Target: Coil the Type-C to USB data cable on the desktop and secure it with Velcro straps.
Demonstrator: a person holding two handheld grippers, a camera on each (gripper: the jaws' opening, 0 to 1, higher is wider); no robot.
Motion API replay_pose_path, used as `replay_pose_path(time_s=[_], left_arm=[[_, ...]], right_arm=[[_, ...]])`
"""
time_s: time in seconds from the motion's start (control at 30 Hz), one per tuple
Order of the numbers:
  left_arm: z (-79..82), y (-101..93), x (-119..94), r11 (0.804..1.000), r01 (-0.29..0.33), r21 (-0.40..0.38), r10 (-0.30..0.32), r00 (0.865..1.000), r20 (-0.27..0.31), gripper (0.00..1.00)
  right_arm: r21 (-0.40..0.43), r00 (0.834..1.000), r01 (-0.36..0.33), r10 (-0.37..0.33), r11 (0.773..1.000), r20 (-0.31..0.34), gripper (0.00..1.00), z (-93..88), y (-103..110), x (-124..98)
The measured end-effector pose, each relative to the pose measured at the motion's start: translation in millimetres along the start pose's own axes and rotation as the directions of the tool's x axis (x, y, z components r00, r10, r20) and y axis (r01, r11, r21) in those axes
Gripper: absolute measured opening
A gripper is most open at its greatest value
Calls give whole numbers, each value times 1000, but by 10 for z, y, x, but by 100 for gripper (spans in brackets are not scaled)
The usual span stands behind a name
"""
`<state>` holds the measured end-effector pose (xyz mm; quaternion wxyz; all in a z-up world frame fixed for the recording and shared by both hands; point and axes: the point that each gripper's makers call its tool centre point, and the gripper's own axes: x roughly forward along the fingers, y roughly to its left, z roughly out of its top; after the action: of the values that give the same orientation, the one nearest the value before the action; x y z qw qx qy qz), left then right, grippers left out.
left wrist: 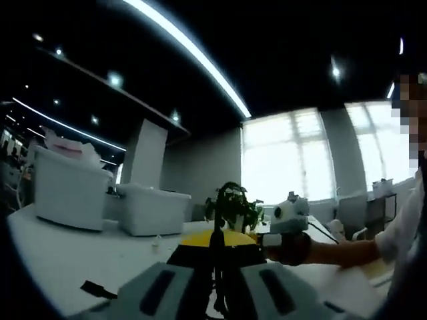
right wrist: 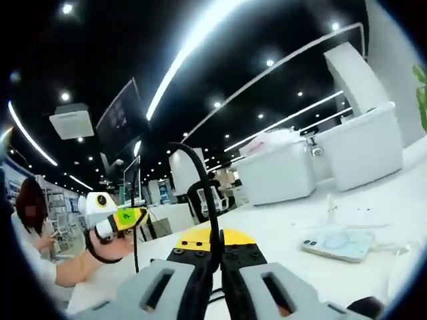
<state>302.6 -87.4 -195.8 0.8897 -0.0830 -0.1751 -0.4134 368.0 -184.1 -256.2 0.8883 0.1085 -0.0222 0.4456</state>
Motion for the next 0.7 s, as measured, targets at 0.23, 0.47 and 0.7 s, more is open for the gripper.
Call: replay_pose_path(time_s=[0.23, 0.47, 0.7], left_arm=[[297, 57, -117, 1000, -10, -2, 10, 995, 99, 4], [233, 13, -72, 999, 13, -32, -10, 996, 93, 4], [-60, -36, 7, 1000, 18, -26, -18, 1000, -17, 10]], right_arm=[[-16, 1000, -29, 29, 999, 8, 15, 2, 66, 12], [-172, 1000, -12, 16, 985, 23, 4, 87, 159, 33], [-80, 994, -13, 21, 997, 106, 3, 281, 189, -18]])
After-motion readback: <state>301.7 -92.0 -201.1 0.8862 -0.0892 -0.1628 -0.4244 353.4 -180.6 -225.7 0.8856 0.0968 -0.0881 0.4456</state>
